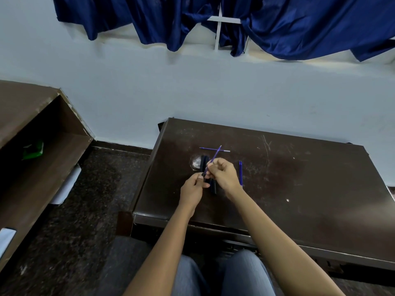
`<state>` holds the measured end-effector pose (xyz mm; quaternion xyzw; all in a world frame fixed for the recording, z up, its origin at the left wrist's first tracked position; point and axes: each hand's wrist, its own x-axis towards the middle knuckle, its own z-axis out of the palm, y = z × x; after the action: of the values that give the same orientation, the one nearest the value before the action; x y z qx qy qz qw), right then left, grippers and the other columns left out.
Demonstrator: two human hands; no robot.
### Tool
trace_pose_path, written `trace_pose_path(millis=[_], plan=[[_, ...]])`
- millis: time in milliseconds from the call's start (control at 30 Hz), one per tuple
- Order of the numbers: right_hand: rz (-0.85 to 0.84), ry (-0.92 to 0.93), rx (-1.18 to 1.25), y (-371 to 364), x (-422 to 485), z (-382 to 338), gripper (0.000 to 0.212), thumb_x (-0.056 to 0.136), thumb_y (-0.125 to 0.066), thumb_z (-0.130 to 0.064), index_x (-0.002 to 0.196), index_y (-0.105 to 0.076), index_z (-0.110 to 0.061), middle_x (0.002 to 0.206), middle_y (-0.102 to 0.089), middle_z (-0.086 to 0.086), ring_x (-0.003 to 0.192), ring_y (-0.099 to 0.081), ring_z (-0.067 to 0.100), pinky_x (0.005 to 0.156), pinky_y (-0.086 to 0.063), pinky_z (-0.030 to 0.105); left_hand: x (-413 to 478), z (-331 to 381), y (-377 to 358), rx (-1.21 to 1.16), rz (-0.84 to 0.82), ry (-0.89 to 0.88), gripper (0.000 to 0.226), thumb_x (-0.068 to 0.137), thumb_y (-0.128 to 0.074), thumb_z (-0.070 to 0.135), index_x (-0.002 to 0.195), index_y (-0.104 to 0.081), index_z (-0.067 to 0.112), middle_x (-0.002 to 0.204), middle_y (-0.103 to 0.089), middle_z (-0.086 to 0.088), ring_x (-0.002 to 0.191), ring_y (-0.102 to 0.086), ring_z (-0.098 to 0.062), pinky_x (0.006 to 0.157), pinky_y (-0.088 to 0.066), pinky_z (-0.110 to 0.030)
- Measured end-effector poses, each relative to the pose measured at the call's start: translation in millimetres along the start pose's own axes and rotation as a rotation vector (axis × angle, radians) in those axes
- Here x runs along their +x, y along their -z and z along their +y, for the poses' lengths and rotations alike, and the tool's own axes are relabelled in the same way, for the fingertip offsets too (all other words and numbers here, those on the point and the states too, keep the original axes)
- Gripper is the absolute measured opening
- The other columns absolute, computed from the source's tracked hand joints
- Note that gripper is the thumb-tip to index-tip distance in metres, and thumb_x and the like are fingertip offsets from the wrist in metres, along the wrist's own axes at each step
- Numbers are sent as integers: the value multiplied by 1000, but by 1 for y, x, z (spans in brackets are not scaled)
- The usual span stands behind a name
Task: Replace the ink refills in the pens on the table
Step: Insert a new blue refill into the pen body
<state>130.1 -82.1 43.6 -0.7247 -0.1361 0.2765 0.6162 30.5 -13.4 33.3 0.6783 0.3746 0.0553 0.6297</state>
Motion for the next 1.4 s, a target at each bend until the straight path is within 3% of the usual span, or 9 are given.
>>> trace_pose_path(millis=[100,267,467,600,833,1033,1133,1233,1400], plan=[[-93,-61,-49,3,3,1,14,90,-58,-5,89,-71,-3,91,-71,10,78,-65,14,79,-53,32,0,3,2,-5,5,-2,26,102,-38,26,99,-63,29,94,-67,8,100,-62,-11,96,-45,-35],[211,-97,-340,8,17,22,15,88,-60,-17,90,-74,-12,90,-73,4,79,-63,13,75,-52,31,-4,4,7,6,24,-28,29,103,-35,25,101,-63,29,97,-67,5,96,-61,-7,90,-45,-30],[75,-292,-741,0,31,45,29,81,-67,-33,89,-64,-6,87,-66,8,87,-66,27,67,-53,33,-5,2,10,30,61,-37,30,103,-34,25,98,-62,35,90,-67,9,96,-62,-7,96,-46,-34],[76,-358,-782,-6,38,50,36,80,-68,-34,105,-61,-9,102,-65,9,97,-63,29,80,-57,42,-2,0,14,31,82,-27,30,102,-34,26,95,-60,41,88,-67,10,97,-62,-7,98,-46,-38],[76,-413,-893,-21,36,49,38,88,-61,-29,120,-52,-10,121,-52,11,117,-48,32,94,-49,46,-3,2,15,-24,80,-82,33,103,-34,23,132,-49,29,88,-67,7,96,-59,-8,74,-43,-19],[222,-425,-529,-13,42,56,27,71,-63,-36,84,-70,-13,98,-69,8,101,-60,30,85,-53,42,-9,6,15,-50,57,-93,36,104,-32,21,135,-46,33,85,-66,7,95,-60,-8,79,-43,-24],[312,-341,-100,-7,25,32,17,78,-64,-23,77,-68,-6,79,-68,6,79,-62,21,76,-53,38,-16,9,17,-57,41,-107,35,103,-33,20,129,-48,37,87,-66,6,93,-59,-7,80,-42,-24],[195,-283,340,1,12,6,11,91,-58,-11,80,-60,-10,70,-57,5,60,-52,12,60,-45,25,-25,12,17,-61,25,-118,33,103,-34,19,114,-52,44,84,-66,6,91,-60,-8,77,-41,-24],[88,-229,680,13,-8,-51,11,96,-51,-8,89,-58,-11,85,-64,6,81,-65,17,74,-53,29,-42,18,11,-49,-12,-150,32,104,-31,23,118,-56,38,85,-66,3,91,-60,-11,73,-42,-24]])
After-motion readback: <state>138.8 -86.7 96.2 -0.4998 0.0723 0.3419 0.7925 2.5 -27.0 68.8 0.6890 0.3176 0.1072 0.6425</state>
